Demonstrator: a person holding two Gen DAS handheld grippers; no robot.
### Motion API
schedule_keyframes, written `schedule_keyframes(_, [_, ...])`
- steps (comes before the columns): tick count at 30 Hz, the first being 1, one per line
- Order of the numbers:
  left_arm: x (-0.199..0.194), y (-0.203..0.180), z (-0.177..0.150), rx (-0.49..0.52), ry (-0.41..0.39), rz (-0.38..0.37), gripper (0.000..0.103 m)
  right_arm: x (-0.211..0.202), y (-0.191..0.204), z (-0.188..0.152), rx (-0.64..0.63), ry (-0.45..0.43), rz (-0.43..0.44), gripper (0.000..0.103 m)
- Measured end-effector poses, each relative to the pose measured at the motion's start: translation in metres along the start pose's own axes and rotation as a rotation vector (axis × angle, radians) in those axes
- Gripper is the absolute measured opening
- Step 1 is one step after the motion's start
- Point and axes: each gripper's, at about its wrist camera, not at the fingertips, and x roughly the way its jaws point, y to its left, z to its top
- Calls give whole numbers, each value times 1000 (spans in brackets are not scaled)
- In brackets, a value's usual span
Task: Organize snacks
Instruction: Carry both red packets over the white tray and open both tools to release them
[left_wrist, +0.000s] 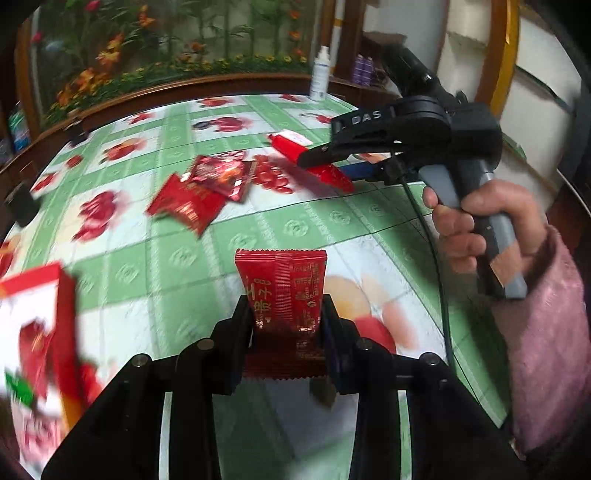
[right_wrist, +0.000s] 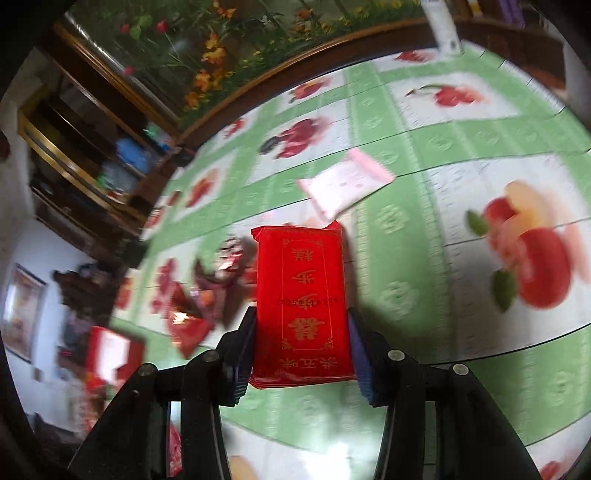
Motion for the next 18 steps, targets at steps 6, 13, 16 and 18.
schedule_keyframes(6, [-35,25,-23,-74,-32,79,33,6,4,-2,38,22,123,47])
schedule_keyframes(13, [-66,46,-43,-143,-63,140,33,15,16,-9,17,45,140,47])
schedule_keyframes(16, [-77,53,-47,-163,-82,149,33,16,25,-13,-7,45,183,47])
schedule_keyframes(18, [-83,53,-49,-170,-95,156,33,16,29,-16,-16,42,199,47])
